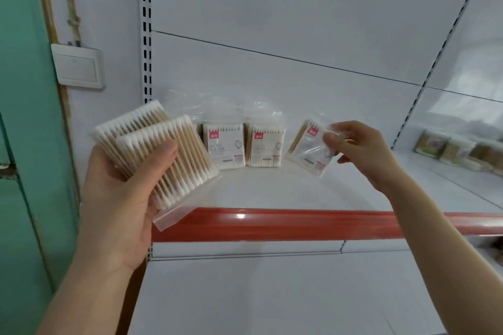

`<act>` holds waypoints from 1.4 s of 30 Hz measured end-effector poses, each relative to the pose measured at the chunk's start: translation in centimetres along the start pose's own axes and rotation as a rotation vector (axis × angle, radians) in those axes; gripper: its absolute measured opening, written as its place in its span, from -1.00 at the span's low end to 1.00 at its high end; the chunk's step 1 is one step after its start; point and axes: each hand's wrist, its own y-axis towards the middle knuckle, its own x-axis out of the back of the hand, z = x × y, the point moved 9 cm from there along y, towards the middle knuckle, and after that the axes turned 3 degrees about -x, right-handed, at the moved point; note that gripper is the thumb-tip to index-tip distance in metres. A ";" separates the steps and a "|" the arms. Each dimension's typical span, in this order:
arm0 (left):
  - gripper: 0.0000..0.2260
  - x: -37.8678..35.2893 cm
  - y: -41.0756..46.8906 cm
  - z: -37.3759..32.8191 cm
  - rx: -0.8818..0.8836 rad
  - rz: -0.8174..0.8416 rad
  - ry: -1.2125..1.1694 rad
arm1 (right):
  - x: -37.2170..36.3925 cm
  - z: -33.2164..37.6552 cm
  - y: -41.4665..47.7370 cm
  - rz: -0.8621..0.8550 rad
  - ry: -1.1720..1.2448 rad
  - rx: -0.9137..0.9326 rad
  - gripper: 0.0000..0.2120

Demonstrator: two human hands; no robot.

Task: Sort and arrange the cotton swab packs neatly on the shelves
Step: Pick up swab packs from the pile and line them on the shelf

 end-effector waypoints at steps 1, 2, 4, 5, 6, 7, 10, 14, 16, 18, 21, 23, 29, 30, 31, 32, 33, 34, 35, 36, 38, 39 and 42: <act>-0.29 -0.2 0.2 0.0 -0.017 -0.008 0.012 | 0.3 -0.2 0.7 0.005 -0.006 0.006 -0.90; -0.27 -0.5 0.5 0.1 -0.033 -0.021 0.028 | 0.7 -0.4 1.5 0.010 -0.010 0.012 -0.89; -0.25 -1.3 1.0 0.5 -0.066 -0.040 0.048 | 1.4 -0.9 3.3 0.025 -0.031 0.021 -0.86; -0.25 -2.0 1.2 0.9 -0.077 -0.048 0.055 | 1.8 -1.3 4.3 0.037 -0.049 0.025 -0.85; -0.24 -2.8 1.5 1.1 -0.089 -0.053 0.062 | 2.1 -1.7 5.5 0.048 -0.069 0.030 -0.84; -0.23 -3.4 1.7 1.4 -0.103 -0.060 0.067 | 2.3 -2.2 6.7 0.058 -0.089 0.036 -0.84; -0.23 -5.0 2.0 1.8 -0.144 -0.096 0.085 | 2.2 -4.0 10.7 0.103 -0.145 0.041 -0.82; -0.31 -5.8 1.2 2.5 -0.178 -0.174 0.121 | -0.4 -5.4 15.5 0.202 -0.228 0.056 -0.81; -0.27 -5.6 0.6 2.6 -0.180 -0.224 0.149 | -2.6 -5.8 16.9 0.256 -0.264 0.061 -0.76; -0.25 -5.1 0.0 2.7 -0.172 -0.266 0.175 | -4.9 -5.6 17.7 0.297 -0.305 0.084 -0.75; -0.29 -4.5 -1.0 2.6 -0.188 -0.323 0.197 | -7.4 -4.9 18.2 0.330 -0.378 0.149 -0.78; -0.30 -4.9 -1.5 2.4 -0.205 -0.347 0.215 | -7.9 -4.3 18.2 0.338 -0.485 0.195 -0.80; -0.27 -7.6 -2.4 3.2 -0.203 -0.348 0.233 | -6.6 -3.7 17.2 0.362 -0.626 0.209 -0.58; -0.27 -8.2 -2.4 3.4 -0.200 -0.334 0.232 | -6.0 -3.6 17.3 0.333 -0.607 0.210 -0.55; -0.28 -9.0 -2.4 3.7 -0.195 -0.314 0.233 | -5.1 -3.4 17.5 0.291 -0.583 0.213 -0.54; -0.29 -9.8 -2.4 4.0 -0.187 -0.294 0.231 | -4.1 -3.2 17.6 0.249 -0.549 0.216 -0.55; -0.29 -10.5 -2.3 4.2 -0.180 -0.276 0.226 | -3.2 -3.0 17.5 0.218 -0.495 0.218 -0.59; -0.29 -11.2 -2.2 4.5 -0.175 -0.261 0.218 | -2.5 -2.6 17.2 0.205 -0.424 0.222 -0.63; -0.30 -11.8 -2.2 4.8 -0.167 -0.252 0.206 | -2.0 -2.3 16.5 0.210 -0.348 0.228 -0.68; -0.32 -12.3 -2.3 5.0 -0.161 -0.247 0.189 | -1.7 -1.9 15.7 0.225 -0.269 0.239 -0.73; -0.42 -13.3 -2.2 5.7 -0.142 -0.238 0.158 | -1.3 -0.8 13.9 0.273 -0.121 0.265 -0.86; -0.46 -13.8 -2.0 6.1 -0.129 -0.232 0.148 | -1.3 -0.1 12.9 0.305 -0.054 0.276 -0.94; -0.56 -14.9 -1.9 6.9 -0.121 -0.228 0.124 | -0.4 2.7 9.4 0.349 0.091 0.364 -0.89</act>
